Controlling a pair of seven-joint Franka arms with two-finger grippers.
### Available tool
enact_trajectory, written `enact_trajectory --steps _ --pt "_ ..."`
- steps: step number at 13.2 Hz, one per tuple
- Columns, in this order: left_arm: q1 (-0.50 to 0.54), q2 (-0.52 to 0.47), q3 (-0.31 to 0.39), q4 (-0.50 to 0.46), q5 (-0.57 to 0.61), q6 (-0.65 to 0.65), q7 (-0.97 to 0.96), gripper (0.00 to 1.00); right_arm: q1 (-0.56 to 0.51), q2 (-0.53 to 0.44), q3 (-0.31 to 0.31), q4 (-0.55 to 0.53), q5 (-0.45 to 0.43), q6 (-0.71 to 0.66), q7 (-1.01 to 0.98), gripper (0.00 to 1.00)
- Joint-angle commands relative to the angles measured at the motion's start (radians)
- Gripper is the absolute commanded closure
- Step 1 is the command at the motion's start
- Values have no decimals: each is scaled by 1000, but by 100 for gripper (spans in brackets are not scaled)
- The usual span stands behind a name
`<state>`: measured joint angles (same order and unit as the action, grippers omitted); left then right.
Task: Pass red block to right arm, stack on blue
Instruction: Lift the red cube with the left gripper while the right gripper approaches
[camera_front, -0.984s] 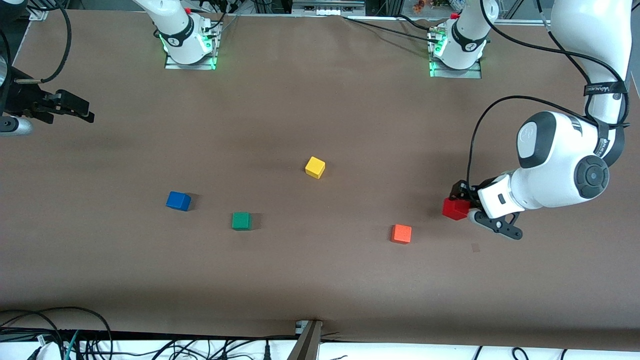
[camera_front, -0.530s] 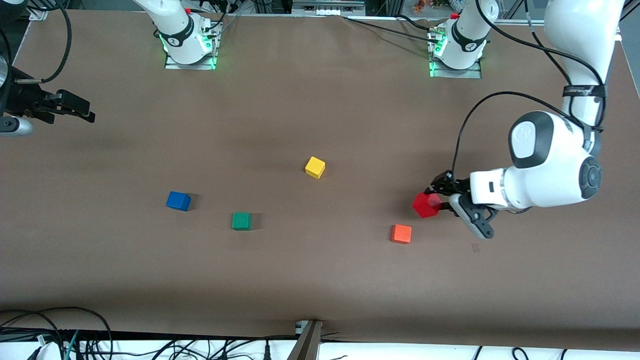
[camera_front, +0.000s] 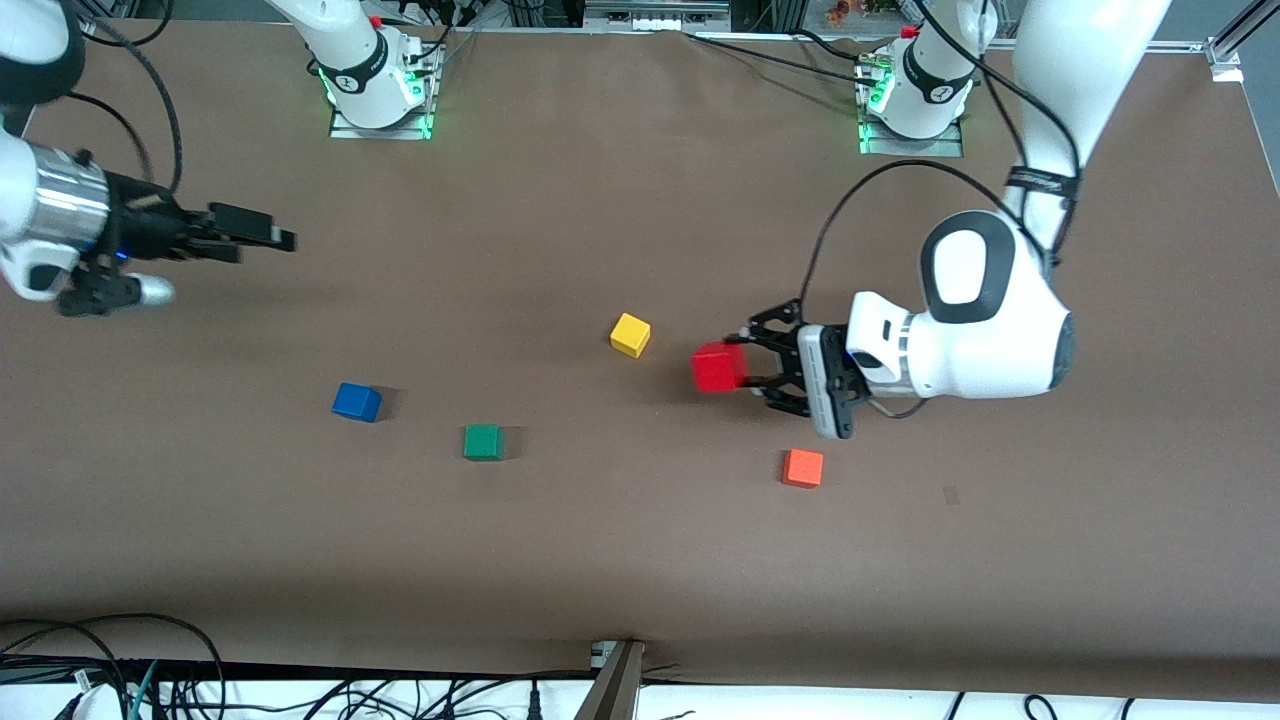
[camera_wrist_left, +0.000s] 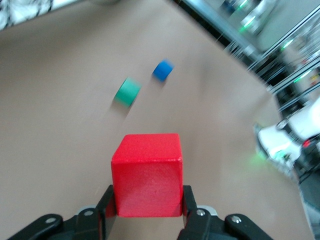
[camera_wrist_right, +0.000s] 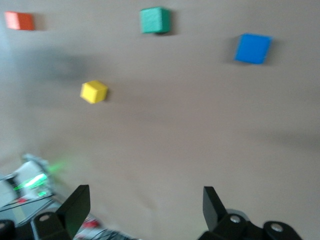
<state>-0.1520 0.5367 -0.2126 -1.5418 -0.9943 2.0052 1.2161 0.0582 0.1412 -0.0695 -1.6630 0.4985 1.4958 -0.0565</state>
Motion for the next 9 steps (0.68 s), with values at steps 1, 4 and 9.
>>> enact_trajectory --steps 1,4,9 --pt "-40 25 6 23 -145 65 124 100 -1 102 -3 11 246 -29 -2 0" --pt "-133 48 6 70 -309 119 132 100 -8 146 -6 -20 484 -13 7 0" --pt "-238 88 6 126 -495 222 148 100 26 141 2 -162 837 84 9 0"
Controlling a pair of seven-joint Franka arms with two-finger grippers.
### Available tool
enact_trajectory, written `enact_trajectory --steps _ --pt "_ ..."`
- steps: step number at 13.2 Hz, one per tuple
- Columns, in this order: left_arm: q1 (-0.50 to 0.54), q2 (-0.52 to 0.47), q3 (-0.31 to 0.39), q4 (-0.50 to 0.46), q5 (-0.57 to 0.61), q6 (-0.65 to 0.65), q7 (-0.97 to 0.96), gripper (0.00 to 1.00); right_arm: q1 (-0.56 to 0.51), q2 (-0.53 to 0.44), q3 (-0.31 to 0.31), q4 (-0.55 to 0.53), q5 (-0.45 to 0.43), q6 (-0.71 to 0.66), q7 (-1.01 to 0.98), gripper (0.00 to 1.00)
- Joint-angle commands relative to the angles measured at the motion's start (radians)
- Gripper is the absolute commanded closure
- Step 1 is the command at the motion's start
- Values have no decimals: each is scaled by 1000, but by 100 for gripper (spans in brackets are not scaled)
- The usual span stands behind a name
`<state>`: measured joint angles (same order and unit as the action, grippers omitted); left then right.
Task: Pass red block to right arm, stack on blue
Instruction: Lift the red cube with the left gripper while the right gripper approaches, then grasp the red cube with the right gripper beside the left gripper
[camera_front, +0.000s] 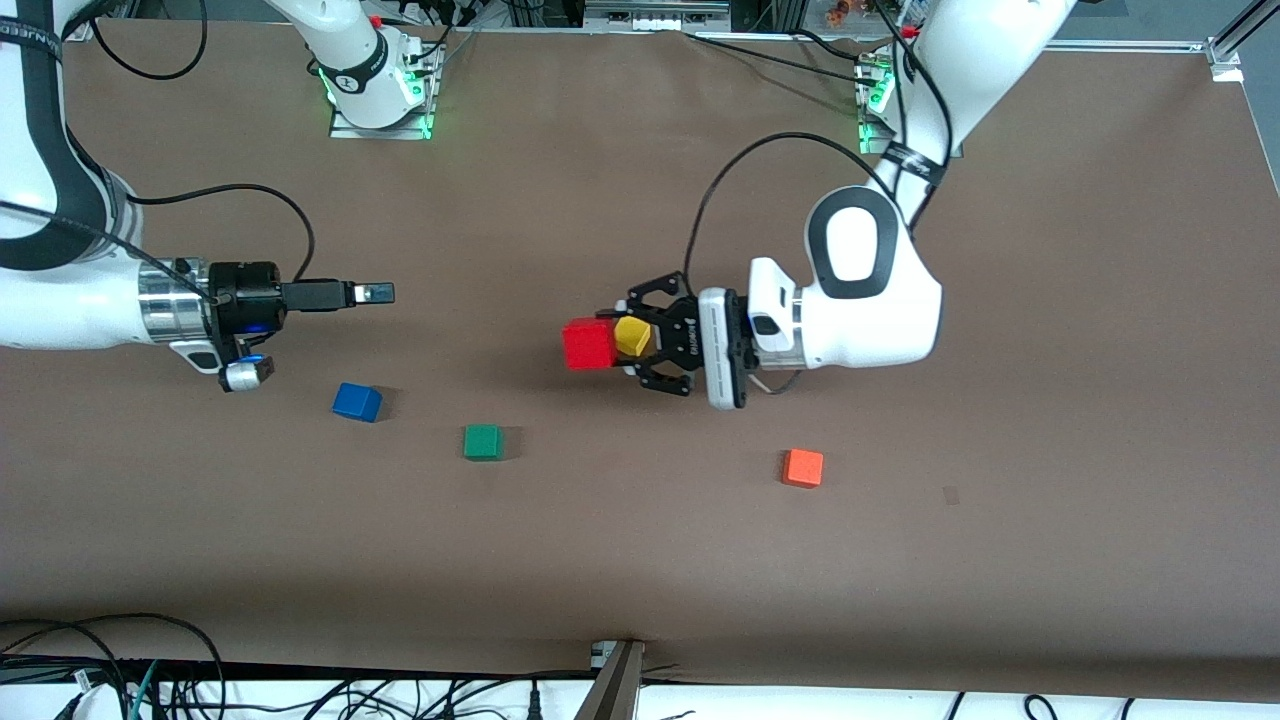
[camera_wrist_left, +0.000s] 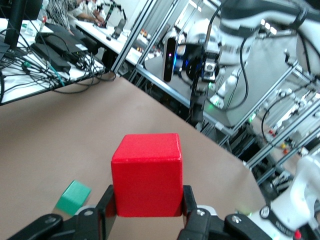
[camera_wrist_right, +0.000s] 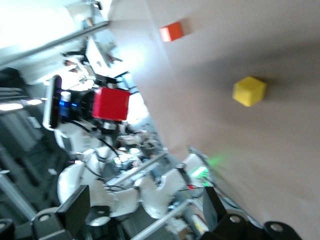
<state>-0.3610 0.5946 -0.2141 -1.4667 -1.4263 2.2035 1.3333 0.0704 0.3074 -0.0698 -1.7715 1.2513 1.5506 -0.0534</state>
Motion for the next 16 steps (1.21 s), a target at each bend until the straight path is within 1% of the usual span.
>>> enact_trajectory --steps 1,2,4,6,8,10,12,14,16 --pt "-33 42 7 66 -68 27 30 100 29 -27 4 -77 135 40 3 0" --pt "-42 53 7 80 -69 27 32 100 37 -31 10 -103 158 66 3 0" --pt "-61 71 7 95 -94 34 35 100 39 -31 54 -141 194 123 13 0" --pt "-73 77 7 98 -95 59 35 100 54 -21 80 -158 253 179 70 0" --pt "-75 77 7 98 -95 61 35 100 80 -22 84 -157 281 239 90 0" --pt "-75 77 7 100 -95 61 35 100 81 -19 85 -157 333 267 90 0" --pt "-75 79 7 98 -95 61 35 100 100 2 85 -152 365 302 90 0" --pt "-75 80 7 98 -95 61 35 100 138 10 85 -149 437 347 89 0" --pt "-75 83 7 98 -95 61 35 100 161 33 84 -135 448 365 83 0"
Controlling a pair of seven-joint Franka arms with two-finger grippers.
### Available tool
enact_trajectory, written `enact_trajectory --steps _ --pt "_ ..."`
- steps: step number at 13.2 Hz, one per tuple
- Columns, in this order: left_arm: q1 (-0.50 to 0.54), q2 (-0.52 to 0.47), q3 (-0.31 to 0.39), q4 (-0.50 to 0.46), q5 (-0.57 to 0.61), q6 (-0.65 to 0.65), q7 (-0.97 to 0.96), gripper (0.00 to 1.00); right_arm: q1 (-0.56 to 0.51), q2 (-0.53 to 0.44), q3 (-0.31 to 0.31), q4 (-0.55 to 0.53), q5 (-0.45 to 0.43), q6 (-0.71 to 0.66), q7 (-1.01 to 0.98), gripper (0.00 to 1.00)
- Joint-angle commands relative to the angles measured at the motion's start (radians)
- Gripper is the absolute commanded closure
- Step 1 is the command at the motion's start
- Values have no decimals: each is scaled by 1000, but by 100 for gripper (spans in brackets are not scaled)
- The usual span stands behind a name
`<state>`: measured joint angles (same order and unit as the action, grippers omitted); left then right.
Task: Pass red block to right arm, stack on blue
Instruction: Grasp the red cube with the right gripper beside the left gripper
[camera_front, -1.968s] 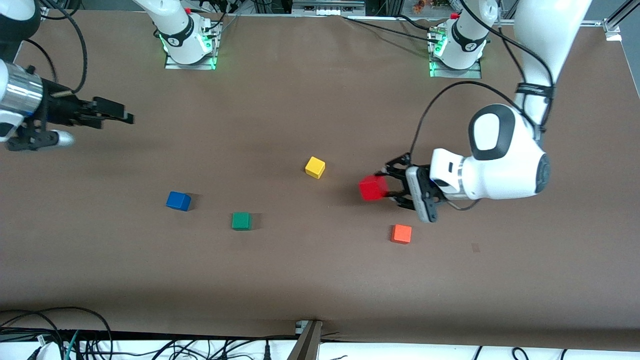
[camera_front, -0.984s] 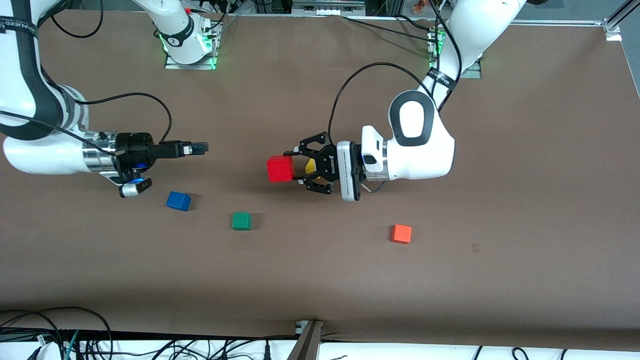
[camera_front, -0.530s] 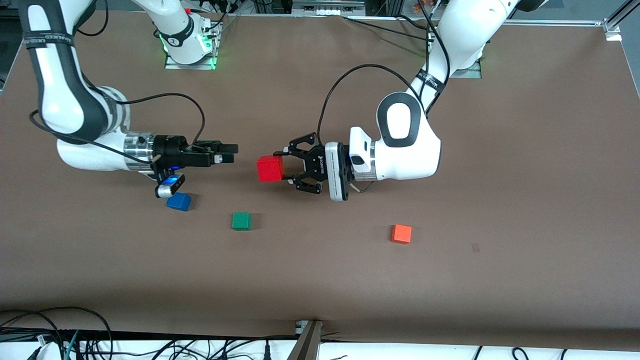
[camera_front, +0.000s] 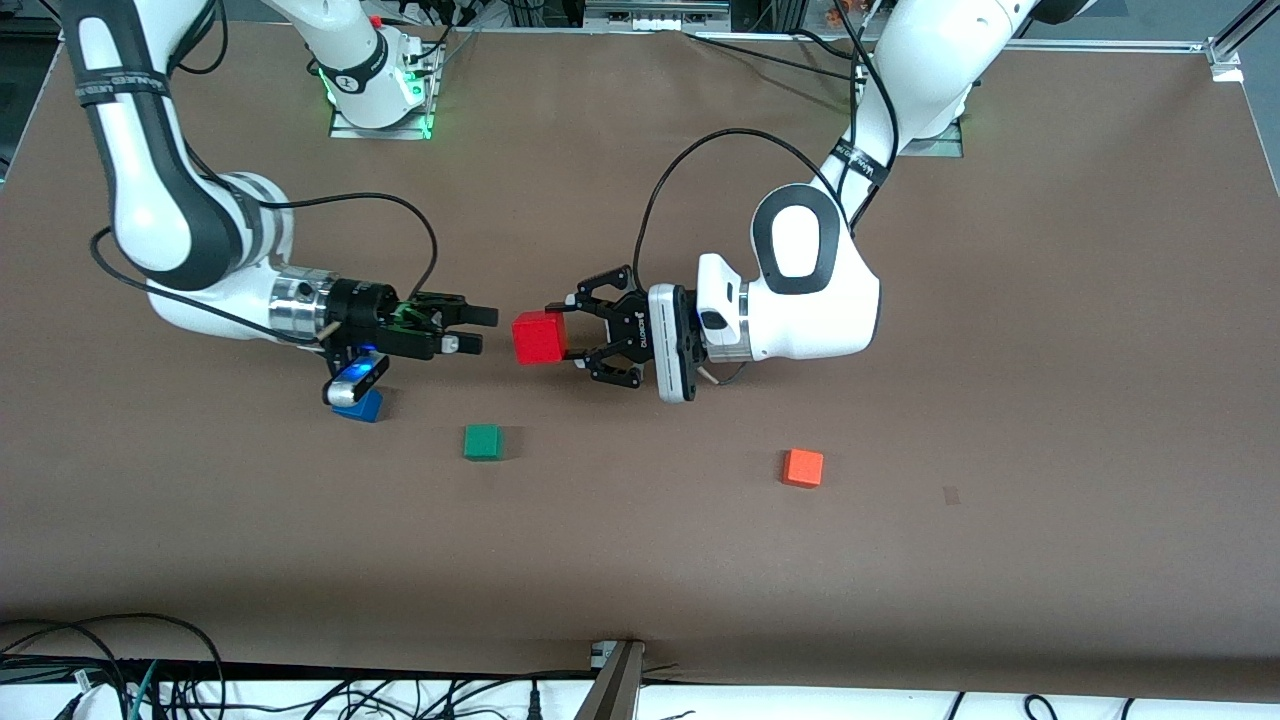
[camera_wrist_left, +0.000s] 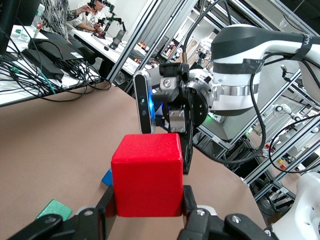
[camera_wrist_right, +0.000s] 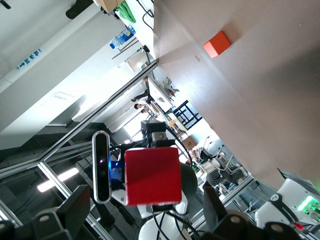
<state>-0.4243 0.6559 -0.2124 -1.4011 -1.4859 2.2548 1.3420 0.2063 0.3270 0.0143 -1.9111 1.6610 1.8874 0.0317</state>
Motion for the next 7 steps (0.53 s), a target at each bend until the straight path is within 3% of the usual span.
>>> enact_trajectory --steps 1,7 --pt "-11 22 5 33 -36 9 26 100 27 26 1 7 39 30 -1 0" --pt "-11 22 5 33 -36 9 25 100 100 58 1 56 100 117 4 0"
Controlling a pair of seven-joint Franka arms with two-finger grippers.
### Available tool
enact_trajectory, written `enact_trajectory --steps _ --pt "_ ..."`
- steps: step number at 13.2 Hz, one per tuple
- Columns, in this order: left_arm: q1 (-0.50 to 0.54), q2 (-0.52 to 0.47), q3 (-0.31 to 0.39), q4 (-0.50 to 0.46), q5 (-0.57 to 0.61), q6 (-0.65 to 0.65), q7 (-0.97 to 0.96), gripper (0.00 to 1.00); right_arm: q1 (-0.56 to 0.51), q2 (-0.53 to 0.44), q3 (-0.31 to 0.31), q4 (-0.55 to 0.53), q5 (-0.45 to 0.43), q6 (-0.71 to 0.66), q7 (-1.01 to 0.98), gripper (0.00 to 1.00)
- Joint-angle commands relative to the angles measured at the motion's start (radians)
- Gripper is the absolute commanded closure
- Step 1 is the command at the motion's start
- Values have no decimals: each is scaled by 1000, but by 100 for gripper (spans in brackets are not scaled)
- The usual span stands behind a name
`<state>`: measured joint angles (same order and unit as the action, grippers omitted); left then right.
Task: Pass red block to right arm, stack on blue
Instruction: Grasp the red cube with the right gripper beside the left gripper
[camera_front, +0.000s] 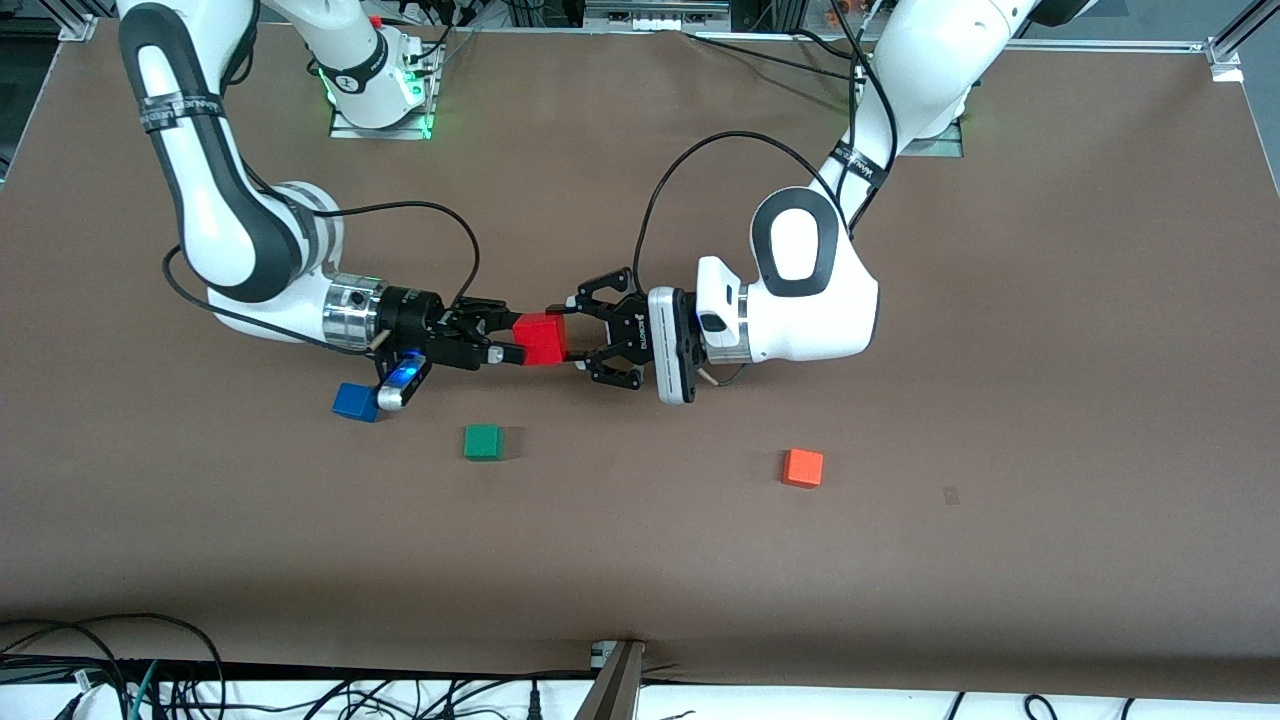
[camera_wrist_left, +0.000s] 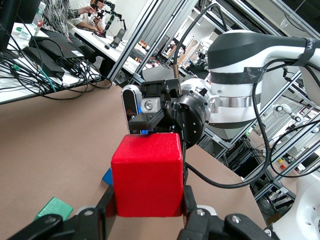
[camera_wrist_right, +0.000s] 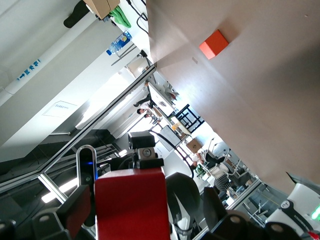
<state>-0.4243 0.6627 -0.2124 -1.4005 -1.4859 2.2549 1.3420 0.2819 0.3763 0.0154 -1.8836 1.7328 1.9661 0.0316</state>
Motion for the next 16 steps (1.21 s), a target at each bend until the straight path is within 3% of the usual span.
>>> enact_trajectory --steps 1,2,5,6,8,11,12,13,16 --pt "-11 15 5 34 -36 9 25 100 26 9 0 29 28 39 -2 0" --pt "-11 15 5 34 -36 9 25 100 28 9 0 29 28 36 -7 1" --pt "-11 15 5 34 -36 9 22 100 26 4 -2 29 19 27 -10 75" --pt "-11 15 5 34 -36 9 11 100 26 3 -2 29 17 25 -13 85" --pt "-11 15 4 34 -37 9 6 100 25 -2 -2 30 17 25 -7 92" --pt "-11 14 5 32 -37 9 5 97 23 -11 -5 37 17 23 2 92" --pt "-10 12 5 32 -39 9 8 14 23 -14 -6 37 17 23 -1 92" --pt "-5 11 5 32 -45 6 11 0 23 -16 -8 38 11 23 -2 92" --pt "9 2 5 29 -50 0 5 0 22 -16 -8 66 -106 23 -1 92"
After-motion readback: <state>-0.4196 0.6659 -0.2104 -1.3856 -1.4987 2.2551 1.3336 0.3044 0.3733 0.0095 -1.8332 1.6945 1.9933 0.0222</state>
